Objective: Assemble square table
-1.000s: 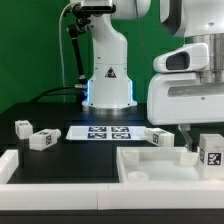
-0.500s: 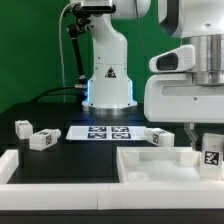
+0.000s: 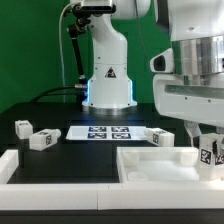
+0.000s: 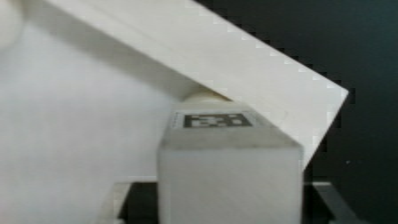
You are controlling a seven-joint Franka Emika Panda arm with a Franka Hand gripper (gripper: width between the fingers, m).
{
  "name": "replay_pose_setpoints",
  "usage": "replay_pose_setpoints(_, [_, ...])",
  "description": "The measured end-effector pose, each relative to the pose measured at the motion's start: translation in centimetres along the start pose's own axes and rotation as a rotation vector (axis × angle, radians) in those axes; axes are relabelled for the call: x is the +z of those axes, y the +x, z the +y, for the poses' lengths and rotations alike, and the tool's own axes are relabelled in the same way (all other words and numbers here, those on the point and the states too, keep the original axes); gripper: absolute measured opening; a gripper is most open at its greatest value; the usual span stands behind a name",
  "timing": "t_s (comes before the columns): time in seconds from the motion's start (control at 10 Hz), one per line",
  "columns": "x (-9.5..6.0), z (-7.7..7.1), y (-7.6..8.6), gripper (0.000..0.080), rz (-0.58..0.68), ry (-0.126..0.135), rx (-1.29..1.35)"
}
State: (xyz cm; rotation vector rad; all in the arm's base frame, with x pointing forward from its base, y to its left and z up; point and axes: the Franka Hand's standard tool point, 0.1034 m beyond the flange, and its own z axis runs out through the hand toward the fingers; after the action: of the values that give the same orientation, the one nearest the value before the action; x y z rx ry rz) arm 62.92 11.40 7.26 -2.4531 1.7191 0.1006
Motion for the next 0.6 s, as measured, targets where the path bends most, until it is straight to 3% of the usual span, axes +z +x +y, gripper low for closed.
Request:
replay_pose_setpoints(0.2, [0.08,0.02,0.23,0.0295,-0.045,0.020,0.263])
replay_pose_setpoints(0.6, [0.06,0.06,0.40,0.0295,-0.049,0.018,0.475])
